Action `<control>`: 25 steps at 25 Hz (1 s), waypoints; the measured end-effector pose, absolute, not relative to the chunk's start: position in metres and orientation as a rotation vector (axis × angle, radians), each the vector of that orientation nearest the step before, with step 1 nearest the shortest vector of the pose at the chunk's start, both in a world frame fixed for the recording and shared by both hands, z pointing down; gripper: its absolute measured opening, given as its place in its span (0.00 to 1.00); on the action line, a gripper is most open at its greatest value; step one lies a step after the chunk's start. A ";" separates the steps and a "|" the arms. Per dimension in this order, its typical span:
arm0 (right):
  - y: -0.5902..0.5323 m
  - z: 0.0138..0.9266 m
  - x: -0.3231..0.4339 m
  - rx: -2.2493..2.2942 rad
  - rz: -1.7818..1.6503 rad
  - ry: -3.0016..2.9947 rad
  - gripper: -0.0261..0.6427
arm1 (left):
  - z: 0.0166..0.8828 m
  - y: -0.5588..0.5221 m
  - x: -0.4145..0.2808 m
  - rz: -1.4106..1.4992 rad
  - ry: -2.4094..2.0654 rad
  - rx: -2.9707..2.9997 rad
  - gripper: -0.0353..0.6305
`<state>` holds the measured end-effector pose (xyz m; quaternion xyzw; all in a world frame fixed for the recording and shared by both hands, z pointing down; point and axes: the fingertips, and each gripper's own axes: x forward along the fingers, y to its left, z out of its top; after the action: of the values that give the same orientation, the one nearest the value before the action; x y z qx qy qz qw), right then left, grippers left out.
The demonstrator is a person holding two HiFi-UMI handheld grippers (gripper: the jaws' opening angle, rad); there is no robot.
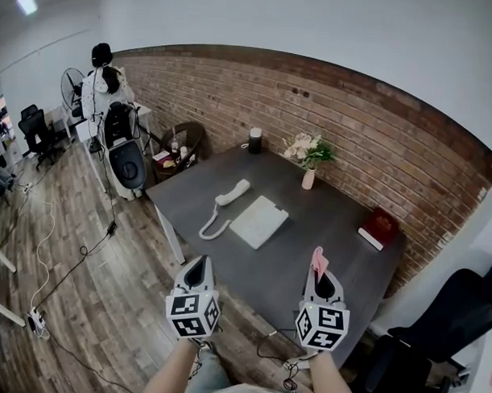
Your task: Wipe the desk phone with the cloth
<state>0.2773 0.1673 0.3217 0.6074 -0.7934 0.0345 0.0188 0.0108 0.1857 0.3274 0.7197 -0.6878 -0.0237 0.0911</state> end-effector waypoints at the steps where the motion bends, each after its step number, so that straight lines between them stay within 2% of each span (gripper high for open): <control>1: 0.161 0.325 0.274 1.890 0.109 -2.454 0.07 | 0.330 0.178 0.007 -0.073 -2.036 2.143 0.05; 8: 0.101 0.332 0.243 1.986 0.113 -2.397 0.07 | 0.343 0.101 -0.026 -0.067 -1.954 2.211 0.05; 18: 0.010 0.324 0.163 2.109 0.160 -2.286 0.07 | 0.331 -0.018 -0.109 -0.010 -1.832 2.326 0.05; 25: -0.035 0.327 0.137 2.224 0.187 -2.165 0.07 | 0.335 -0.093 -0.126 0.024 -1.688 2.424 0.05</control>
<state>0.1367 -0.0350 0.3265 0.7152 -0.6962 0.0602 0.0163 -0.1265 -0.0928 0.3353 0.8170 -0.5690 0.0079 0.0935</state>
